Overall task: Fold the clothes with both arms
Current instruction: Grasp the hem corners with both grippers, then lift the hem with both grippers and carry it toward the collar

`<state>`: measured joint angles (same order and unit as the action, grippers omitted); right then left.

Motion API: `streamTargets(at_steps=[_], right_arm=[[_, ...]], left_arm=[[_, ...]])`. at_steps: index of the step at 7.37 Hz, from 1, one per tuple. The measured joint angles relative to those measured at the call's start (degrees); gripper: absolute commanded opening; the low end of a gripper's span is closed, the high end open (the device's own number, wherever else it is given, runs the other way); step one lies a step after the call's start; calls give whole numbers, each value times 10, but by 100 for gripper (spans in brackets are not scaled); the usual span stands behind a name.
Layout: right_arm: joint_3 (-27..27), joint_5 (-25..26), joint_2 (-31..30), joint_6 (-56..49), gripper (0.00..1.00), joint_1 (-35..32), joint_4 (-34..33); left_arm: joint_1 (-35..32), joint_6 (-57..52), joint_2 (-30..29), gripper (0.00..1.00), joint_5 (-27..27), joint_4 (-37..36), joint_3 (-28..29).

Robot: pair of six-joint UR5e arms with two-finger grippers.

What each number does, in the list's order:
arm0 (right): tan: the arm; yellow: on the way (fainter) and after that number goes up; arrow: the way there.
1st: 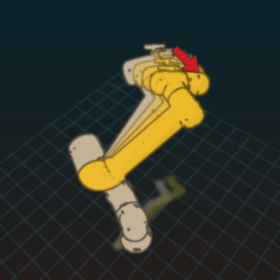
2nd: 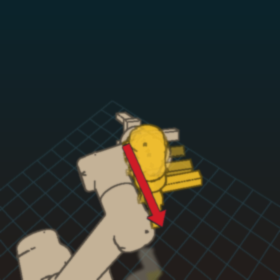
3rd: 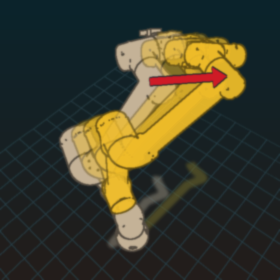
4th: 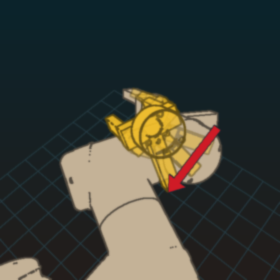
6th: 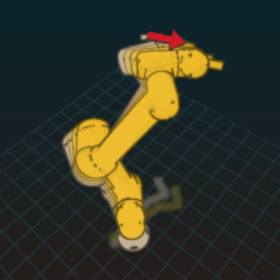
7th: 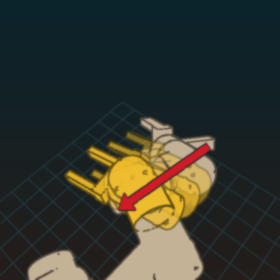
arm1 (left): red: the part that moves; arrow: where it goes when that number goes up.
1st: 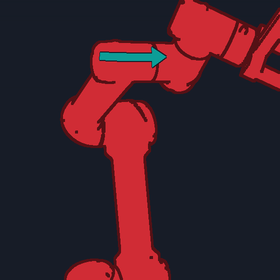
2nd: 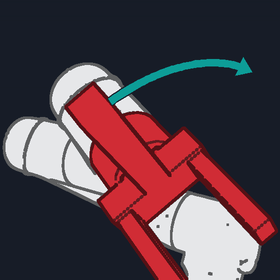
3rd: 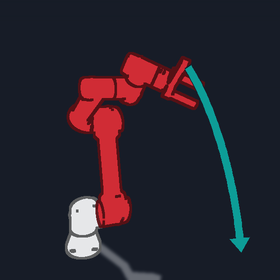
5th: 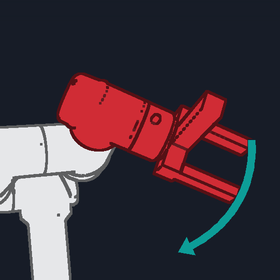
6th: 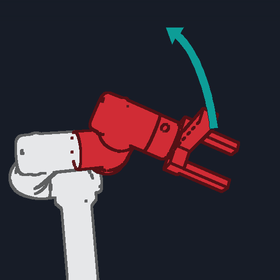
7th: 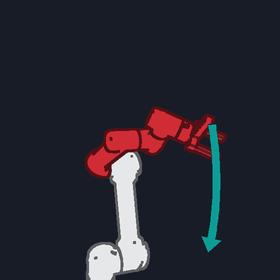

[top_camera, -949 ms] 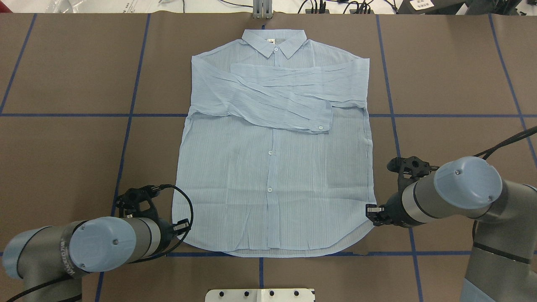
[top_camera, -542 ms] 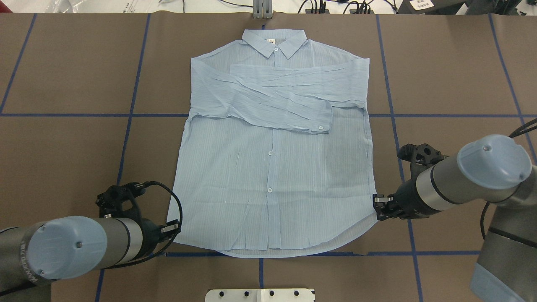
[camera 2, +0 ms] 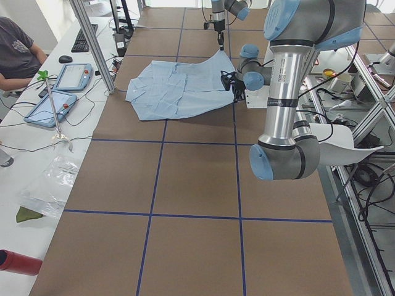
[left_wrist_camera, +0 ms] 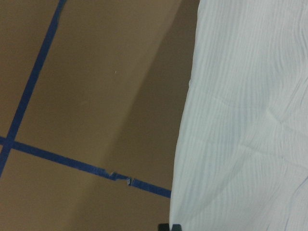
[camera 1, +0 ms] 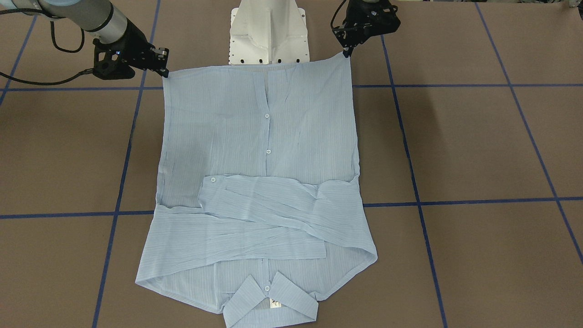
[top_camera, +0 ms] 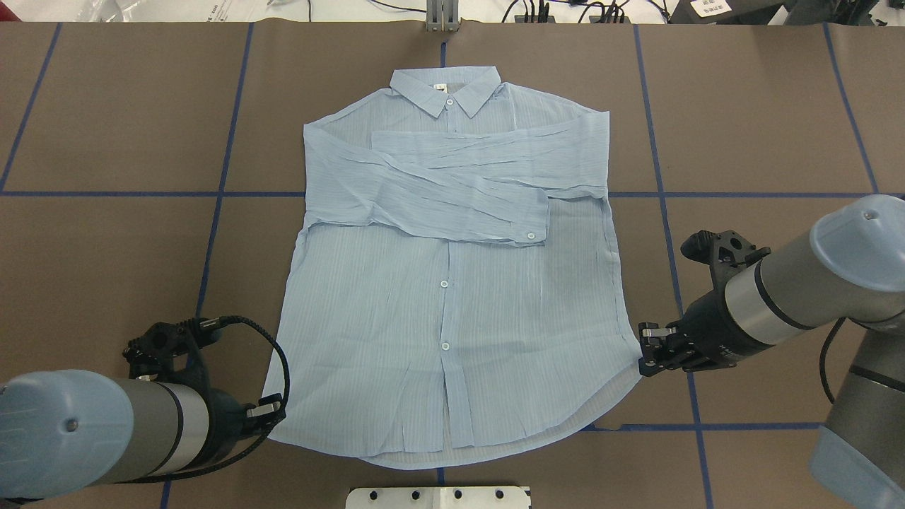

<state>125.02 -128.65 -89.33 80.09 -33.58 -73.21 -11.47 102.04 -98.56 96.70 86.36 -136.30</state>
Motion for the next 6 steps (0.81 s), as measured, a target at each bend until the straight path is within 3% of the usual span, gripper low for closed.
streamTargets(at_steps=[3, 6], right_arm=[[26, -41, -20, -2, 0, -12, 0], [29, -51, -16, -2, 0, -35, 0]], left_arm=[[29, 14, -1, 0, 28, -36, -36], [30, 30, -11, 0, 30, -42, -35]])
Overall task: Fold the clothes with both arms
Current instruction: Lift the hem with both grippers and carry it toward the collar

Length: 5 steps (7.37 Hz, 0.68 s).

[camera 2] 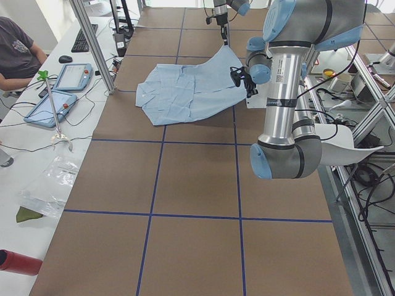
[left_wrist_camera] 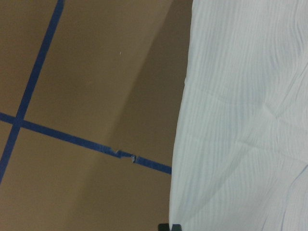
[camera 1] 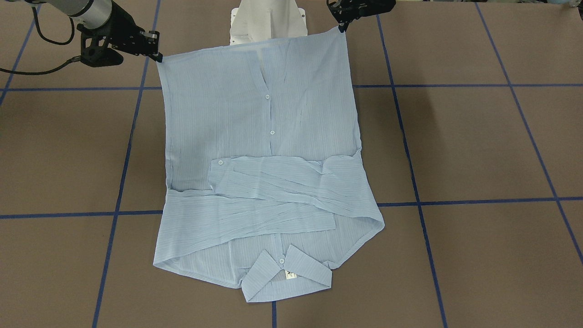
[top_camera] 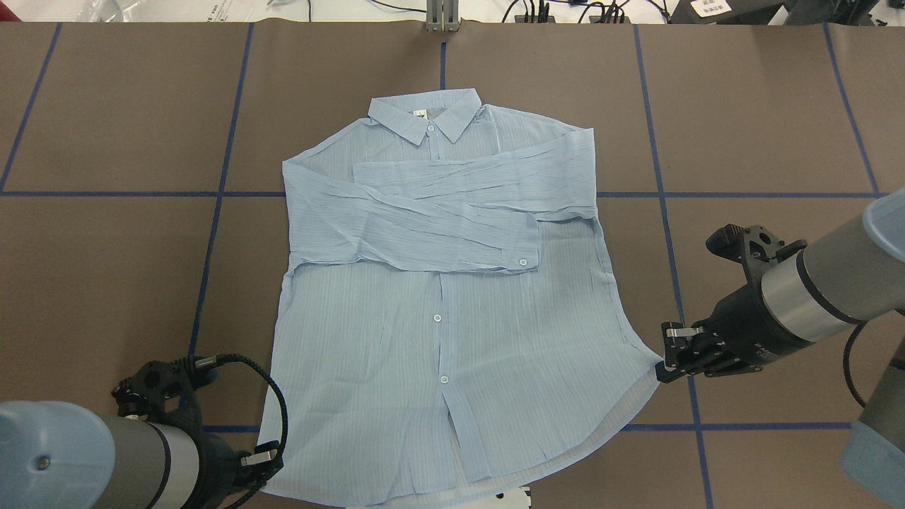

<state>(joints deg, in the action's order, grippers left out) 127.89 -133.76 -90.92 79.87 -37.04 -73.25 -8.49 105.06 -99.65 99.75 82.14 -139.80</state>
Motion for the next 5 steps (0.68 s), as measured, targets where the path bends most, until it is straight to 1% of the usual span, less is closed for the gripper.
streamTargets(at_steps=[2, 4, 5], right_arm=[[-15, -6, 24, -1, 0, -21, -1], [-52, -9, 56, -8, 0, -45, -3], [-71, -13, 66, -20, 0, -63, -4]], left_arm=[[-55, -31, -8, 0, 1, 1, 7], [-112, -65, -12, 0, 7, 4, 32], [-129, -79, -14, 0, 11, 6, 42]])
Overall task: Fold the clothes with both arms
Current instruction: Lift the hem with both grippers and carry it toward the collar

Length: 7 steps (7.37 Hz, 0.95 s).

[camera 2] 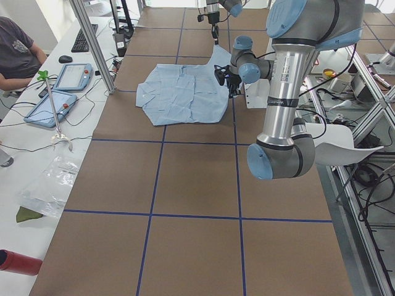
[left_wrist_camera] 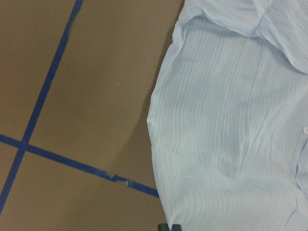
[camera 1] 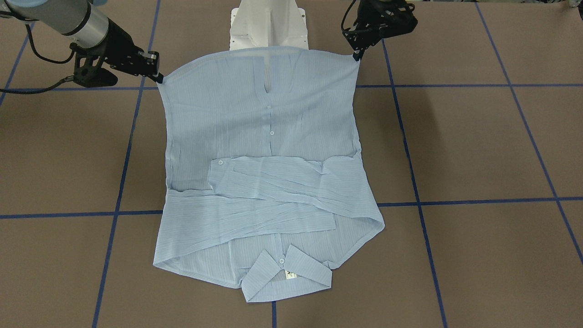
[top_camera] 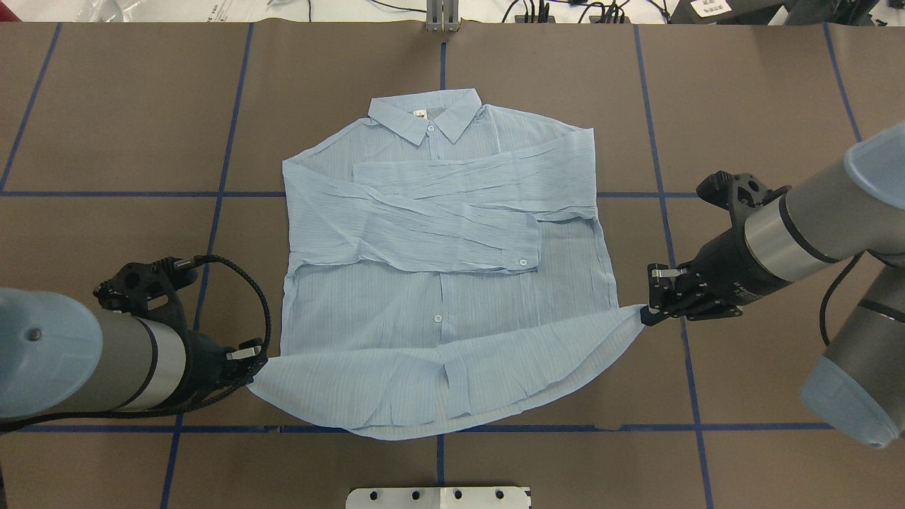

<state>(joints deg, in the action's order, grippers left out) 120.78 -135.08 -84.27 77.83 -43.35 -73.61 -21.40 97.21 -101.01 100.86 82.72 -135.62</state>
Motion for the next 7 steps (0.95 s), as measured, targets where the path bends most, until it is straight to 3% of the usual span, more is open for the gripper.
streamTargets(at_steps=[5, 7], right_arm=[[-57, -33, 36, -50, 0, -66, -5], [-86, -33, 66, -51, 0, -79, -5]], left_arm=[[-35, -10, -42, 0, 5, 16, 45], [-85, -20, -51, 0, 5, 71, 95]])
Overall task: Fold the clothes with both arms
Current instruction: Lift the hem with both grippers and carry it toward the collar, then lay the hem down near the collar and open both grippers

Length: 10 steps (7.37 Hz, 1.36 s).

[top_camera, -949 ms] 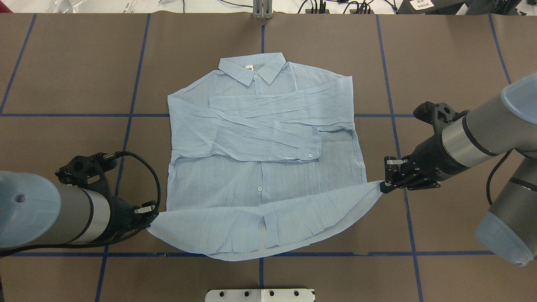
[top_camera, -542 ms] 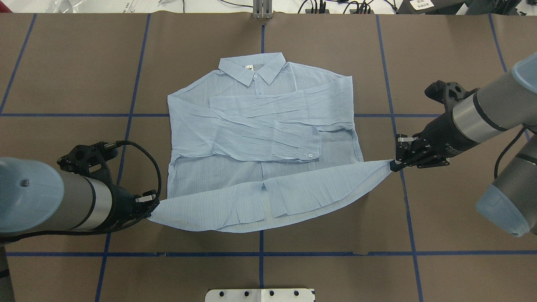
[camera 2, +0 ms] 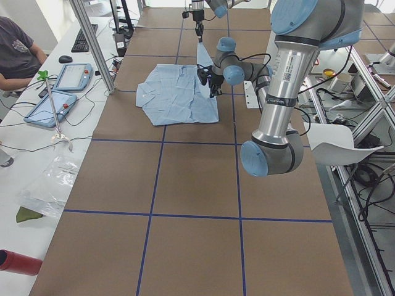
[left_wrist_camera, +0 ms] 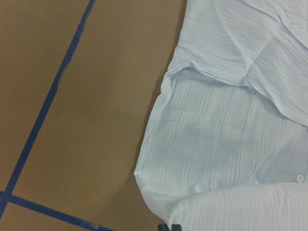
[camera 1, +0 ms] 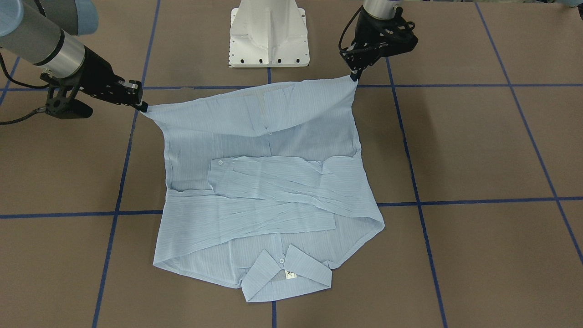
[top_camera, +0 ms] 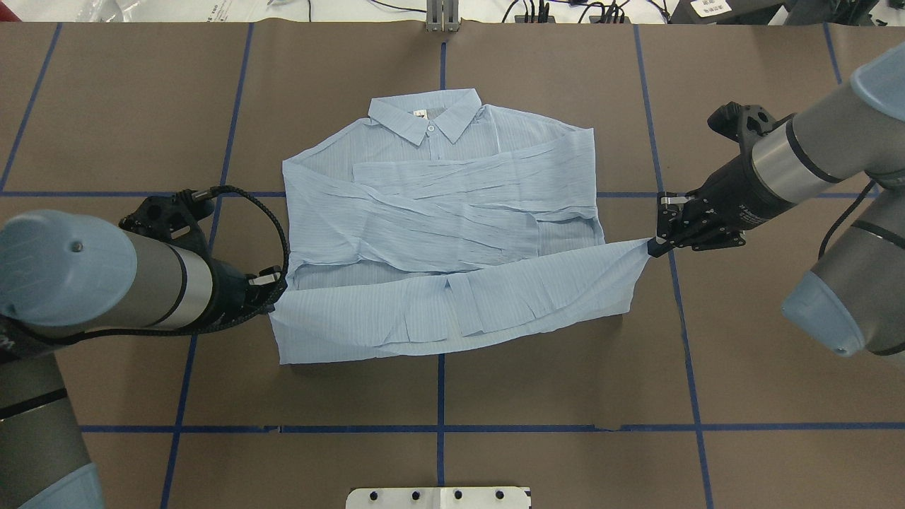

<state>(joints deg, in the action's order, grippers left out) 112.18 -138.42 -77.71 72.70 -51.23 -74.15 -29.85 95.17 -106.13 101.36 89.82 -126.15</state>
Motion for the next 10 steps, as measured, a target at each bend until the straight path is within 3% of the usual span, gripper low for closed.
streamTargets(at_steps=[4, 7, 10], right_arm=[[-120, 0, 100, -4, 0, -47, 3], [-242, 4, 177, -51, 0, -59, 8], [-298, 6, 214, -59, 0, -66, 9]], left_arm=[[-107, -39, -17, 0, 36, 163, 137], [-134, -77, -87, 0, 56, 207, 248], [-157, -88, -104, 0, 57, 270, 325]])
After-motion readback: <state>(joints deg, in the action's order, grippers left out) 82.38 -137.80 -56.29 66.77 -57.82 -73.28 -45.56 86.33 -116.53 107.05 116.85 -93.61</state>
